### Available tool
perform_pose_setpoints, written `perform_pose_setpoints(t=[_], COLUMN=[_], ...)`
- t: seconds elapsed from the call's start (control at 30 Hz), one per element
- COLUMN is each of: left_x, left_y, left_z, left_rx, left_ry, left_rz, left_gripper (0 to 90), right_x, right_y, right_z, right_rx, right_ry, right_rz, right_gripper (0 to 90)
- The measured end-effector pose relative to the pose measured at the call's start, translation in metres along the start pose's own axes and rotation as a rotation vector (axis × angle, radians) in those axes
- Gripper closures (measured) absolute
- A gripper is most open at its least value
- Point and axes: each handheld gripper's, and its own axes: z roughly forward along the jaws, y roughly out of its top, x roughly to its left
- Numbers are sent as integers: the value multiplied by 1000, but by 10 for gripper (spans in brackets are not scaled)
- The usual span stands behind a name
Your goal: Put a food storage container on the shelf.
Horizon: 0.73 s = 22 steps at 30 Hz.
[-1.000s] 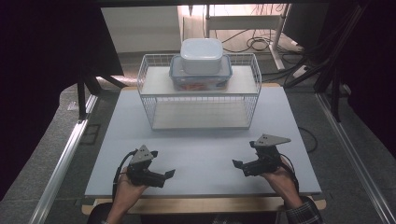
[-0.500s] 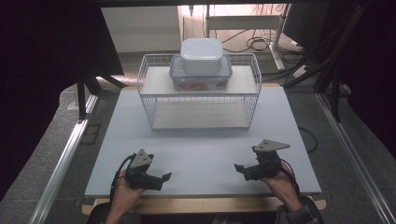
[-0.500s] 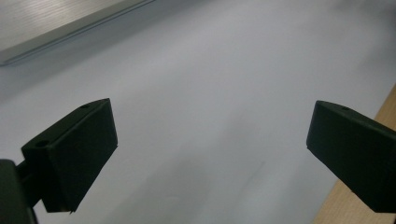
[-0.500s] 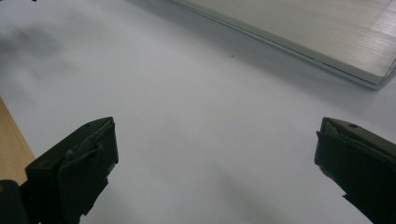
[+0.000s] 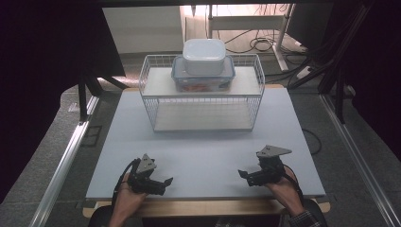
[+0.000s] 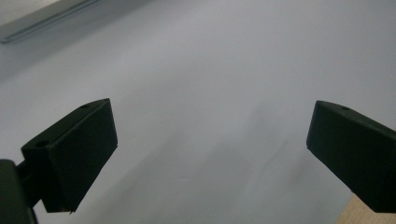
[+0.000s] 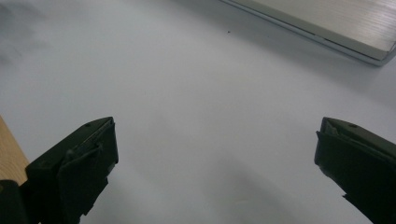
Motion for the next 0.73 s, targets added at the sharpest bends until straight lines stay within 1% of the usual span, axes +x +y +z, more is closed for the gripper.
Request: perform_pose_setpoints(t=[0.1,0.37,0.5,0.63,0.73], left_x=[1,-1,0,1,1], left_y=[-2,-3,-3,-3,-3], left_z=[3,12,14,14,14], left_rx=[23,86,100,99,97], left_ry=[2,16,13,14,14], left_rz=[-7,6,-3,-12,-12], left_gripper=[17,13,11,10,10], right_x=[0,-1,-1,0,-1], right_y=[-2,-7,-9,-10,-10], right_z=[2,10,14,15,15], right_rx=[12,60,91,98,96], right_ry=[-8,-9,-11,-13,-11], right_rz=[-5,-5,-16,-19,-16], right_gripper=[0,0,0,0,0])
